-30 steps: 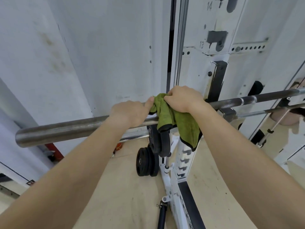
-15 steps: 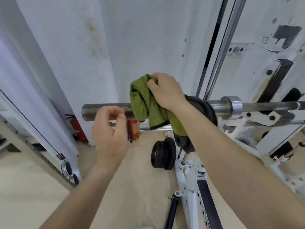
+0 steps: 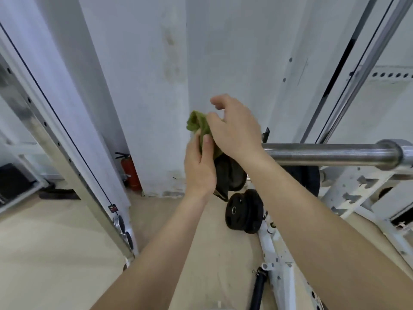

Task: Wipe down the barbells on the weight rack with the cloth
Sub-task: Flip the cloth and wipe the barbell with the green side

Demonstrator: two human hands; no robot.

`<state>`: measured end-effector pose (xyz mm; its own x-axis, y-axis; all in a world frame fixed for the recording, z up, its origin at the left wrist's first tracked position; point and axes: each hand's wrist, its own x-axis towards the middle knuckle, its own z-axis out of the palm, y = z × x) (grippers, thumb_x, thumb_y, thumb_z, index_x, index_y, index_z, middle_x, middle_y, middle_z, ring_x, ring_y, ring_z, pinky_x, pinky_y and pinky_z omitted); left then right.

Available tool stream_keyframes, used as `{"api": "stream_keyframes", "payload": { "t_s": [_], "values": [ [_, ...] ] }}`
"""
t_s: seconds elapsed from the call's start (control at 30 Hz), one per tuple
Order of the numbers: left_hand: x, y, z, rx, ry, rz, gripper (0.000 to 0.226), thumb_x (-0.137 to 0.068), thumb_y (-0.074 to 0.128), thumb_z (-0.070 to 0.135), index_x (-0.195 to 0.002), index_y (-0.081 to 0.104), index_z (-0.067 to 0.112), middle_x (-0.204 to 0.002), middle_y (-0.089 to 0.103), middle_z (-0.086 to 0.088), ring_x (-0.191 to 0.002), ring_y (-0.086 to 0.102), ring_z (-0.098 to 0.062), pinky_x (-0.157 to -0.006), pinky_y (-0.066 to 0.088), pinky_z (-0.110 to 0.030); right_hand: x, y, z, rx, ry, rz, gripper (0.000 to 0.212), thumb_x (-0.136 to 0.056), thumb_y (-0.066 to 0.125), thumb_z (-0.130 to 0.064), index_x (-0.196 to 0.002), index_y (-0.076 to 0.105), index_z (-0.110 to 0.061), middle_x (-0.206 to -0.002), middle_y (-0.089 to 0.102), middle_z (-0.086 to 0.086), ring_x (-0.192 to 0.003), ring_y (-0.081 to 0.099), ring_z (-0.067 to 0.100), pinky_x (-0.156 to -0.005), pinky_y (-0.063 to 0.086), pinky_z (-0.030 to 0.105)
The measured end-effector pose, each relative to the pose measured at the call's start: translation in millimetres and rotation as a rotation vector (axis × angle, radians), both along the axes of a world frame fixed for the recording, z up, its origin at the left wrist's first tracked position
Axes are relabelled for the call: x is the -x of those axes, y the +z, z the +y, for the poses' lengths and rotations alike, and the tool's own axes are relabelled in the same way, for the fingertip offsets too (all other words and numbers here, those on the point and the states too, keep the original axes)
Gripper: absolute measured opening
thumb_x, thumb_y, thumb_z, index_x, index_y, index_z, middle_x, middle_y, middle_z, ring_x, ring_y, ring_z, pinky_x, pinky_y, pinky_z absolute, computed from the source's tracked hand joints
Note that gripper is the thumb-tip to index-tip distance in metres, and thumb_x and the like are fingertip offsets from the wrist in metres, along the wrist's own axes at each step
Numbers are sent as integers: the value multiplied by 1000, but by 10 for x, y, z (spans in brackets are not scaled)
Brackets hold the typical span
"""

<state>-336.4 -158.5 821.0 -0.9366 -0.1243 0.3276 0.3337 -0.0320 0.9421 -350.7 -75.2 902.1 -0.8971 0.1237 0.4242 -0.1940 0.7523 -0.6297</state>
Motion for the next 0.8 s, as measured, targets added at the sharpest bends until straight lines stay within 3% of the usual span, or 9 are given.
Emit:
{"api": "stream_keyframes", "payload": {
  "t_s": [0.13,0.23,0.3,0.37,0.43,0.5,0.57,0.7,0.8],
  "values": [
    [115,-8,37,-48,-94,-38,36,-99,43,40,-125,63,24,-121,67,7,-116,61,-9,-102,48,-31,-87,-260,460,-634,-190,-248,45,-105,19,-39,-110,60,-19,-101,68,4,-78,53,28,-66,33,35],
    [193,7,19,-95,-144,-117,27,-106,42,32,-121,62,21,-117,67,2,-110,62,-9,-93,47,-24,-20,-212,569,-535,-142,-364,71,-104,3,-54,-108,63,-17,-93,65,6,-75,50,25,-67,31,35],
    [198,2,32,-99,-130,-142,25,-108,42,26,-123,60,17,-117,66,0,-108,62,-8,-90,46,-21,42,-129,675,-513,-147,-374,74,-103,5,-60,-114,65,-18,-116,67,12,-95,56,29,-77,35,38],
    [192,-33,36,-95,-131,-124,26,-107,42,25,-125,59,15,-121,66,-4,-113,62,-13,-93,48,-21,103,-99,805,-524,-129,-572,81,-99,3,-66,-137,58,-21,-139,60,11,-125,53,30,-95,36,43],
    [162,-30,43,-100,-133,-106,31,-103,44,31,-126,59,16,-123,65,-6,-115,62,-16,-95,50,-23,95,-96,857,-510,-67,-684,89,-94,-2,-73,-135,60,-23,-127,68,7,-125,54,27,-98,36,44],
    [135,20,60,-117,-105,-159,30,-103,43,33,-123,60,18,-120,66,-3,-114,62,-15,-96,49,-25,55,-147,847,-539,-61,-571,95,-93,-5,-75,-98,71,-18,-92,74,2,-94,62,21,-80,38,40],
    [141,91,79,-132,-62,-283,25,-105,42,31,-113,64,22,-111,67,1,-108,62,-15,-98,48,-30,-14,-234,815,-594,-144,-323,93,-94,-5,-72,-70,64,-15,-67,63,2,-66,56,19,-66,36,36],
    [196,242,80,-90,-47,-535,29,-97,45,37,-99,68,21,-109,71,-8,-105,66,-29,-101,51,-48,-205,-628,746,-670,-323,36,65,-102,18,-54,-70,57,-13,-58,57,1,-56,52,29,-61,33,35],
    [161,276,93,-53,-44,-506,31,-95,44,39,-94,70,22,-108,72,-10,-103,67,-30,-99,52,-50,-221,-573,765,-685,-270,0,48,-100,30,-48,-74,53,-15,-67,61,1,-66,57,29,-65,36,37]
  ]
}}
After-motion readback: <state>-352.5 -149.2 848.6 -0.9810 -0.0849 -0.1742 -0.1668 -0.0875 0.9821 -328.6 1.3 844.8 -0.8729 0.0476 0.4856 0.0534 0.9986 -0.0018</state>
